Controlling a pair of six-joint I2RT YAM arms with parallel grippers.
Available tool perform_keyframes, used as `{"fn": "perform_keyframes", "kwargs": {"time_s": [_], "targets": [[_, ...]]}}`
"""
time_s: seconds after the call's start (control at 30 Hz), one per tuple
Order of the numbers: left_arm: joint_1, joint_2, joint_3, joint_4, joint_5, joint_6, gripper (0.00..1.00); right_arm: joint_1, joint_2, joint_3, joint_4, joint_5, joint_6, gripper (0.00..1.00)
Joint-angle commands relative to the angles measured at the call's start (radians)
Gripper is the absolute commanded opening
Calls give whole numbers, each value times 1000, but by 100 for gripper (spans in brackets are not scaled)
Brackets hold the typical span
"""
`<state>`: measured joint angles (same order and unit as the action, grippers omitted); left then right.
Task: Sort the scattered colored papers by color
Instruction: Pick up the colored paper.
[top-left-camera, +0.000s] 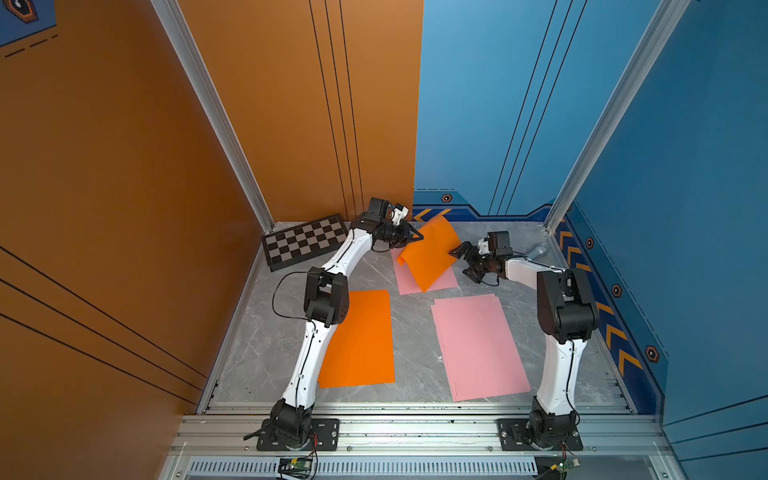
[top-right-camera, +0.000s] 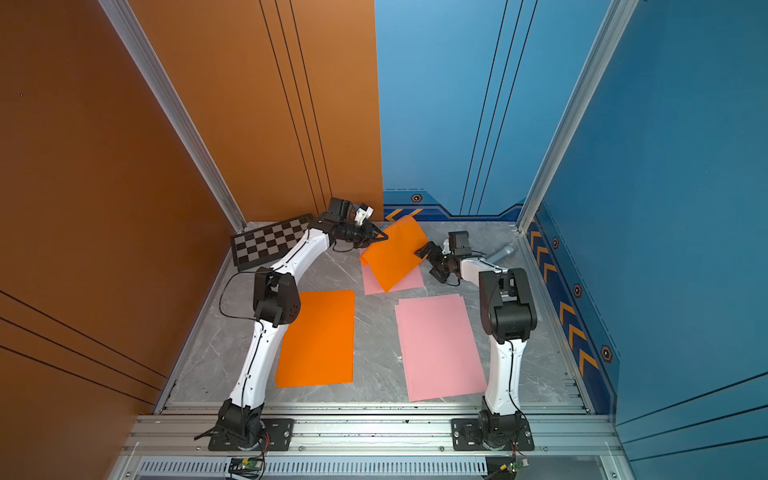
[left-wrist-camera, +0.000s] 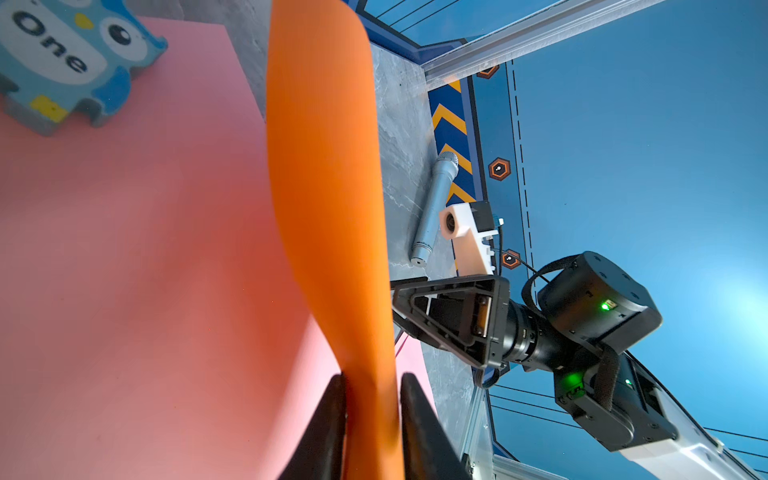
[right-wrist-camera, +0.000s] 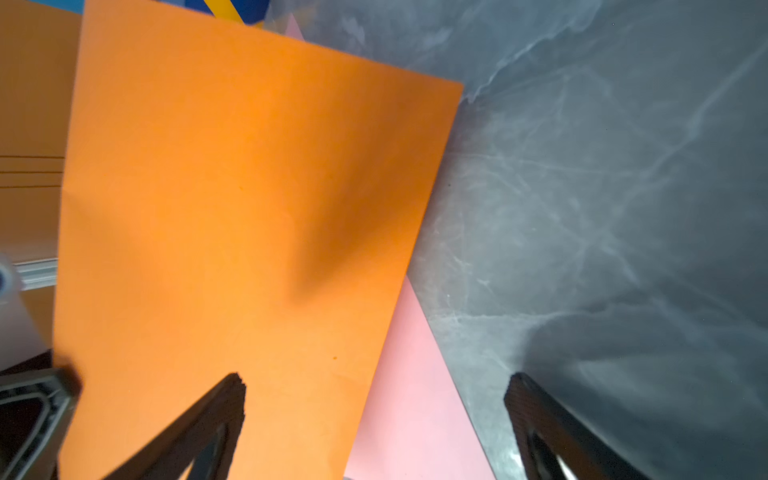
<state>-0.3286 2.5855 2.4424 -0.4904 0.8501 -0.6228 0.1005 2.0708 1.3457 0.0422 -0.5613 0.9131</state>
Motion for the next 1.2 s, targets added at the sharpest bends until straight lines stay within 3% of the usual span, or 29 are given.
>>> {"fn": "perform_keyframes", "kwargs": {"time_s": [0.0,0.07,0.3,0.5,0.6,0.73,0.83,1.03,1.17], "targets": [[-12,-57,19,-13,13,-5,25,-7,-64,-75,209,-64,131,100],[-16,-74,19,-10,1,-5,25,0,-71,-113,312,-86,195,100],[-33,-168,-2,35,-56,-7,23,18,-145,-205,406,-35,213,100],[-60,-258,-32,124,-73,-13,23,16,-152,-287,700,-53,369,100],[-66,-335,-131,251,-85,-42,22,16,-155,-315,868,-56,435,100],[-58,-498,-382,583,-107,-126,22,16,-195,-355,1055,-39,467,100],[-64,-592,-483,619,-155,-85,23,22,-233,-370,1164,-43,475,100],[-63,-633,-560,693,-180,-119,23,36,-234,-380,1373,-37,550,98],[-58,-603,-546,764,-136,-203,22,43,-226,-366,1368,-52,556,97]]}}
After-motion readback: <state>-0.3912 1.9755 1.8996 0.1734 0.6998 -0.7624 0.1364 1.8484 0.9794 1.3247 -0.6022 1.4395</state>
